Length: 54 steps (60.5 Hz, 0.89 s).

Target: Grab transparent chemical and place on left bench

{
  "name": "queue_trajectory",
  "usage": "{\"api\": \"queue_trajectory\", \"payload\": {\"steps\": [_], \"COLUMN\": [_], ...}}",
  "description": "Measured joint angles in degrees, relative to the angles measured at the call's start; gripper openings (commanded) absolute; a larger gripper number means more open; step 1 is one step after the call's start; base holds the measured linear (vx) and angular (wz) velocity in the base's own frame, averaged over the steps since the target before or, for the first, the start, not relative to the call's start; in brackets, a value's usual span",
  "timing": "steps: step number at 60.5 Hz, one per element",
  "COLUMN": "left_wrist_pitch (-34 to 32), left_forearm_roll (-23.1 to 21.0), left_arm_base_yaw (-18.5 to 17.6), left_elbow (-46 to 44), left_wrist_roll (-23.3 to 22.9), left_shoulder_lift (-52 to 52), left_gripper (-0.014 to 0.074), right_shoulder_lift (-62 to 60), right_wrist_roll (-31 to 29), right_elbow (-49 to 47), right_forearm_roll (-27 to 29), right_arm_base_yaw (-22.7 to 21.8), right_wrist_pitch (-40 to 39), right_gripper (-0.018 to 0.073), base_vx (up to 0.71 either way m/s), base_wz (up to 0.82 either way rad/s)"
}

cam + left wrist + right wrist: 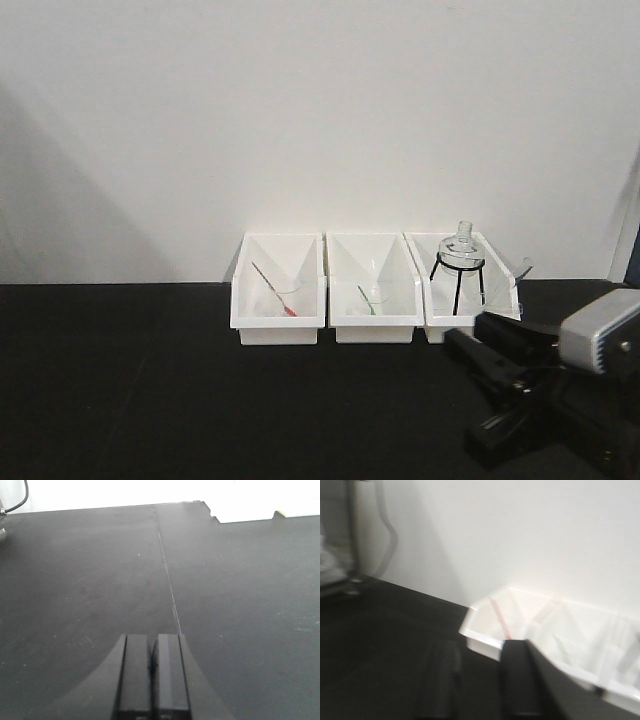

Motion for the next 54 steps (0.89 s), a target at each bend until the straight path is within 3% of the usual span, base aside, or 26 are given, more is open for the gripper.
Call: {"api": "queue_trajectory", "payload": {"steps": [3,9,20,47,54], "left_wrist_pitch": [0.0,0.0,0.0,0.0,0.0], "left_forearm_roll": [0.0,0.0,0.0,0.0,0.0], "left_arm_base_yaw": [0.0,0.0,0.0,0.0,0.0], "left_elbow": [0.0,0.0,0.0,0.0,0.0], "left_wrist_roll": [0.0,0.0,0.0,0.0,0.0], "left_shoulder_lift": [0.0,0.0,0.0,0.0,0.0], "left_gripper": [-0.0003,-0.0003,-0.0003,-0.0003,-0.0003], "right_shoulder_lift": [-3.2,-7.7,-11.4,-11.7,-11.9], "right_wrist_roll": [0.5,0.7,0.7,0.7,0.5], "right_elbow": [0.0,0.1,0.3,0.3,0.3], "right_forearm_roll": [0.5,1.2,1.8,2.0,7.9], "right_arm_base_yaw": [0.0,0.0,0.0,0.0,0.0], "right_wrist_pitch": [6.6,18.0,29.0,32.4,32.6], "right_gripper": [-0.0015,-0.001,-0.0008,-0.0008,-0.0008], "base_vx": [0.0,0.0,0.0,0.0,0.0], "base_wz": [0.0,0.0,0.0,0.0,0.0]}}
